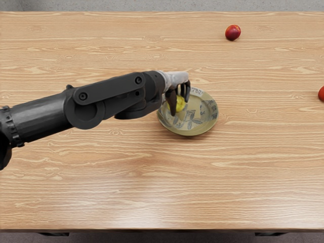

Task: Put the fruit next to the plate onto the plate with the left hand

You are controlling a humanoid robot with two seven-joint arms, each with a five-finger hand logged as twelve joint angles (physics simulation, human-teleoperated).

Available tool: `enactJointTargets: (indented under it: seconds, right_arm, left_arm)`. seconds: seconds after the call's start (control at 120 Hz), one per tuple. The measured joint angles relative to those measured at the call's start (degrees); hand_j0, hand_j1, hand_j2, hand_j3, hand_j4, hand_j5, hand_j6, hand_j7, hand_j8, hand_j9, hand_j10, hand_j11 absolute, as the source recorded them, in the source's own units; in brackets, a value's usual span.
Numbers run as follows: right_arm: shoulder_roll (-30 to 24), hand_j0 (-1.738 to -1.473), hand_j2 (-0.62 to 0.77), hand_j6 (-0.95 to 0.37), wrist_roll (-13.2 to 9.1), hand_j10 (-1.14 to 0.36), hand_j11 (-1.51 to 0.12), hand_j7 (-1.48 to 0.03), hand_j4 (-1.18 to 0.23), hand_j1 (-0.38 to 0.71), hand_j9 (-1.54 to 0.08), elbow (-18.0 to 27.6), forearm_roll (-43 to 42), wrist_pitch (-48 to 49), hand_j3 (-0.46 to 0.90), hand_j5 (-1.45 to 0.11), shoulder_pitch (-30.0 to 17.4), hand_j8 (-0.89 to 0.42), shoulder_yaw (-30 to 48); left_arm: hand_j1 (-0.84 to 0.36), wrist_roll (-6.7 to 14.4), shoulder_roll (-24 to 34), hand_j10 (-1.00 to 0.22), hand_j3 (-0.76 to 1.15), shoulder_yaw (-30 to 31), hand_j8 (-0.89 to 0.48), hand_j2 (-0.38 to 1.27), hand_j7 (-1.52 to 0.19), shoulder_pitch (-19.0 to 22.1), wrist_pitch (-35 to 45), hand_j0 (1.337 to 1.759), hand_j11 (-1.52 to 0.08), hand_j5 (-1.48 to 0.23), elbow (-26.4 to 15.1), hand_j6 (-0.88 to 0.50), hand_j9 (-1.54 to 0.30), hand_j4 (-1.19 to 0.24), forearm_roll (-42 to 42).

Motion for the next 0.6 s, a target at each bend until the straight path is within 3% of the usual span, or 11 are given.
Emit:
enactJointTargets:
  seconds: [0.6]
  right_arm:
    - [0.0, -1.658, 0.0, 0.0, 0.01, 0.0, 0.0, 0.0, 0.0, -0.35, 0.0, 0.0, 0.0, 0.0, 0.0, 0.0, 0.0, 0.0, 0.0]
  left_arm:
    - [-0.31, 0.04, -0.56, -0.81, 0.0, 1.85, -0.44, 0.48, -1.11, 0.45, -0.17, 1.651, -1.09, -1.16, 2.6, -0.43, -1.09, -0.78, 0.43]
